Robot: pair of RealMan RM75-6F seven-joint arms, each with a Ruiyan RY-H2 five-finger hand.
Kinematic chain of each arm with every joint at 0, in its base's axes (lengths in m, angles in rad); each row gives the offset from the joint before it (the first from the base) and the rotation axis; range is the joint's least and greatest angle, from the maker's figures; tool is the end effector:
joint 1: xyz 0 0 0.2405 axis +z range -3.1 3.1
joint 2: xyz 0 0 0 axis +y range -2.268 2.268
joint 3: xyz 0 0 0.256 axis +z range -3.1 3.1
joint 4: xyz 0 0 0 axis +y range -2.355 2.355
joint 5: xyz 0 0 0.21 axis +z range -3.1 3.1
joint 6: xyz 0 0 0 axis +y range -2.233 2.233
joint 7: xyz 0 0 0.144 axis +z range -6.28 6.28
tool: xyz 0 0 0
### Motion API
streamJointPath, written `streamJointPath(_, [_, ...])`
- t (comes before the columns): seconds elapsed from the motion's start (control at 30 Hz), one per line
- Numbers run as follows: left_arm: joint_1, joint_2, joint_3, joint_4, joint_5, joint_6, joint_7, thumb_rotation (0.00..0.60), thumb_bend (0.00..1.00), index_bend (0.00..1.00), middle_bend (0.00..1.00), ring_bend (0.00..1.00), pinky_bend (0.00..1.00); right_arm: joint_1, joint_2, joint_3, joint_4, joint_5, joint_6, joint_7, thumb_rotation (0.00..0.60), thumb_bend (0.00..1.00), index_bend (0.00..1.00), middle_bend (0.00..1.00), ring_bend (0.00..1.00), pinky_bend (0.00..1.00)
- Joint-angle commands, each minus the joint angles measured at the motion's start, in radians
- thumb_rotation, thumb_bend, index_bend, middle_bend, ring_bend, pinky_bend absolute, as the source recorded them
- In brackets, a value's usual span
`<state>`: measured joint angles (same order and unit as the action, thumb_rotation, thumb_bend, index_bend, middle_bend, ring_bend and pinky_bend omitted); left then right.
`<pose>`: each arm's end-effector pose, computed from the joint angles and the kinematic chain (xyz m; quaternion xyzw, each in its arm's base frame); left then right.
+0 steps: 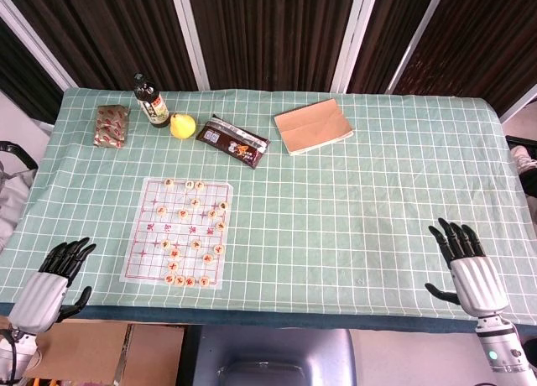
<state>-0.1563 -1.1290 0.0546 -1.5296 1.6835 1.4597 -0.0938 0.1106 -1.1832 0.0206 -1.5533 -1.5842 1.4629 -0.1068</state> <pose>-0.3011 0.1787 0.1357 -0.6795 -0.3710 -0.3985 0.4918 -0.3047 -0.1825 0.1320 0.6518 -0.3431 0.3664 0.5684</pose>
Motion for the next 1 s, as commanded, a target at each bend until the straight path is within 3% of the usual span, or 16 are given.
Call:
streamJointPath(0.03, [-0.006, 0.001, 0.003, 0.0, -0.001, -0.012, -0.011, 0.6, 0.44, 0.0, 0.0, 0.04, 0.08, 0.001, 0.002, -0.003, -0.002, -0.005, 0.0, 0.005, 0.6, 0.18, 0.0, 0.0, 0.0, 0.0])
streamJointPath(0.37, [-0.02, -0.039, -0.012, 0.003, -0.015, -0.026, 0.024, 0.6, 0.44, 0.0, 0.0, 0.03, 0.09, -0.006, 0.022, -0.012, 0.004, -0.018, 0.01, 0.04, 0.6, 0.18, 0.0, 0.0, 0.0, 0.0])
streamJointPath(0.43, [-0.023, -0.07, -0.019, 0.021, -0.007, -0.014, 0.03, 0.6, 0.43, 0.0, 0.04, 0.08, 0.12, -0.005, 0.024, -0.01, 0.005, -0.016, 0.009, 0.049, 0.6, 0.18, 0.0, 0.0, 0.0, 0.0])
streamJointPath(0.5, [-0.044, -0.098, -0.021, 0.035, 0.004, -0.037, 0.02, 0.6, 0.41, 0.0, 0.12, 0.18, 0.22, -0.002, 0.023, -0.009, 0.003, -0.012, 0.002, 0.051, 0.6, 0.18, 0.0, 0.0, 0.0, 0.0])
streamJointPath(0.57, [-0.073, -0.134, -0.047, 0.051, 0.004, -0.049, 0.012, 0.6, 0.4, 0.0, 0.31, 0.42, 0.48, 0.002, 0.02, -0.011, -0.001, -0.015, -0.005, 0.047, 0.6, 0.18, 0.0, 0.0, 0.0, 0.0])
streamJointPath(0.63, [-0.109, -0.193, -0.096, 0.073, -0.026, -0.067, 0.023, 0.6, 0.4, 0.04, 0.66, 0.78, 0.84, 0.004, 0.018, -0.017, -0.004, -0.027, -0.006, 0.043, 0.6, 0.18, 0.0, 0.0, 0.0, 0.0])
streamJointPath(0.67, [-0.122, -0.212, -0.115, 0.076, -0.048, -0.08, 0.025, 0.6, 0.4, 0.08, 0.82, 0.91, 0.94, 0.003, 0.018, -0.018, -0.004, -0.03, -0.004, 0.043, 0.6, 0.18, 0.0, 0.0, 0.0, 0.0])
streamJointPath(0.7, [-0.136, -0.228, -0.133, 0.077, -0.071, -0.097, 0.027, 0.6, 0.4, 0.13, 0.91, 0.97, 0.99, 0.002, 0.018, -0.017, -0.003, -0.031, -0.001, 0.044, 0.6, 0.18, 0.0, 0.0, 0.0, 0.0])
streamJointPath(0.77, [-0.164, -0.246, -0.164, 0.073, -0.129, -0.152, 0.042, 0.6, 0.4, 0.2, 0.99, 1.0, 1.0, 0.0, 0.018, -0.015, -0.002, -0.026, 0.003, 0.047, 0.6, 0.18, 0.0, 0.0, 0.0, 0.0])
streamJointPath(1.0, [-0.28, -0.304, -0.283, 0.09, -0.367, -0.34, 0.152, 0.6, 0.39, 0.31, 1.0, 1.0, 1.0, 0.004, 0.012, -0.007, 0.007, -0.018, 0.002, 0.064, 0.6, 0.18, 0.0, 0.0, 0.0, 0.0])
